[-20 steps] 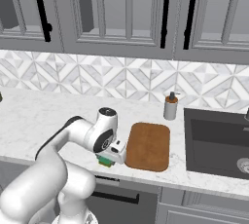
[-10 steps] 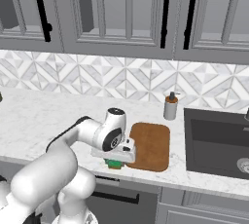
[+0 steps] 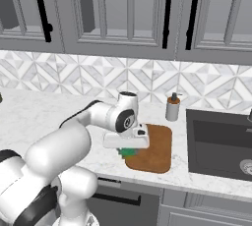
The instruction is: Pick up the sponge from the counter and clean the cutting board by briefly scrubbing or pressing down on the cutting board. Once finished, release the sponge.
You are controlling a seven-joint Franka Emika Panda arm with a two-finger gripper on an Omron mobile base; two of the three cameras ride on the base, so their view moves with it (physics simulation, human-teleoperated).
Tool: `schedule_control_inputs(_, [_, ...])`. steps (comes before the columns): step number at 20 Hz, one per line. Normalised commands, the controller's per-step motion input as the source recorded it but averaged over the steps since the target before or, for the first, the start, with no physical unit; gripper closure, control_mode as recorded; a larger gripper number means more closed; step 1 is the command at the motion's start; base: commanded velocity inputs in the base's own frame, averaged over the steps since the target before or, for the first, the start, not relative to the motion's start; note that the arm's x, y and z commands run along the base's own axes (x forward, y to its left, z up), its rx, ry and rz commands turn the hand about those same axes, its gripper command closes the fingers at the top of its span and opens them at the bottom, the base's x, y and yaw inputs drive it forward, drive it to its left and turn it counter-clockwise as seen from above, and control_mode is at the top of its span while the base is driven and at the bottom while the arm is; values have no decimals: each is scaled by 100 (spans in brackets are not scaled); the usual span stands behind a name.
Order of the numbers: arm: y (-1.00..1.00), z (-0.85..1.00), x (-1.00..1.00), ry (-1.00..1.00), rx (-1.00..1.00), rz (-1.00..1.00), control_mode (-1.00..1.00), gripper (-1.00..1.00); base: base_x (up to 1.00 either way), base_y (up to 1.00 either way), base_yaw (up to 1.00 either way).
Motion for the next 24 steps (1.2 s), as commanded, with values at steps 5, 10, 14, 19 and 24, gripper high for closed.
schedule_control_inputs(5, [-17,0,5,6,0,19,-100,100,0,0,0])
schedule_control_inputs(10, [5,-3,-6,1,1,4,-100,100,0,0,0])
schedule_control_inputs(14, [4,-18,-15,0,0,0,-100,100,0,0,0])
schedule_control_inputs(19, [0,-56,0,-13,0,-1,-100,100,0,0,0])
schedule_control_inputs(24, [3,-38,4,-4,0,-3,-100,100,0,0,0])
